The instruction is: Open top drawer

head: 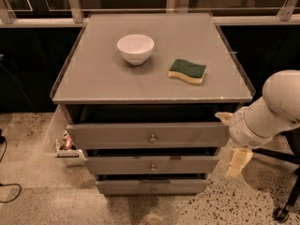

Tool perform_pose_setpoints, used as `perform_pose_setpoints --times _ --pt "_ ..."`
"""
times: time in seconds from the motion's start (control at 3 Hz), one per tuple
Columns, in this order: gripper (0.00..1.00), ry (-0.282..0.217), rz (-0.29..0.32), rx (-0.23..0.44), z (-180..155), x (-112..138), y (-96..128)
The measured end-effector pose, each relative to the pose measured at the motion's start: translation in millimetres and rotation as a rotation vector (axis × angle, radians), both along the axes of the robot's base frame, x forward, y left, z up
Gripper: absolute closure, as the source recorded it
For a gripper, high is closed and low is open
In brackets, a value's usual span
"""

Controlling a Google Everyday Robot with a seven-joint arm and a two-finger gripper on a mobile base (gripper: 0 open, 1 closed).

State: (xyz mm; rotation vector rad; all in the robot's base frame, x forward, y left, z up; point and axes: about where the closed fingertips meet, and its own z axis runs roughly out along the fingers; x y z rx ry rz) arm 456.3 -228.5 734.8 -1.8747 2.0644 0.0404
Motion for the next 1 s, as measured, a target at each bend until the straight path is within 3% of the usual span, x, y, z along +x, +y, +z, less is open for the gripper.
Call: perform_pose_setpoints --times 0.33,0.67,1.0 --pt "0.00 0.000 0.000 0.000 0.0 0.0 0.0" --pt "0.00 -0.032 0.001 0.014 -16.8 8.3 3.7" --pt "0.00 -0.098 0.009 0.074 -49.0 34.5 12.6"
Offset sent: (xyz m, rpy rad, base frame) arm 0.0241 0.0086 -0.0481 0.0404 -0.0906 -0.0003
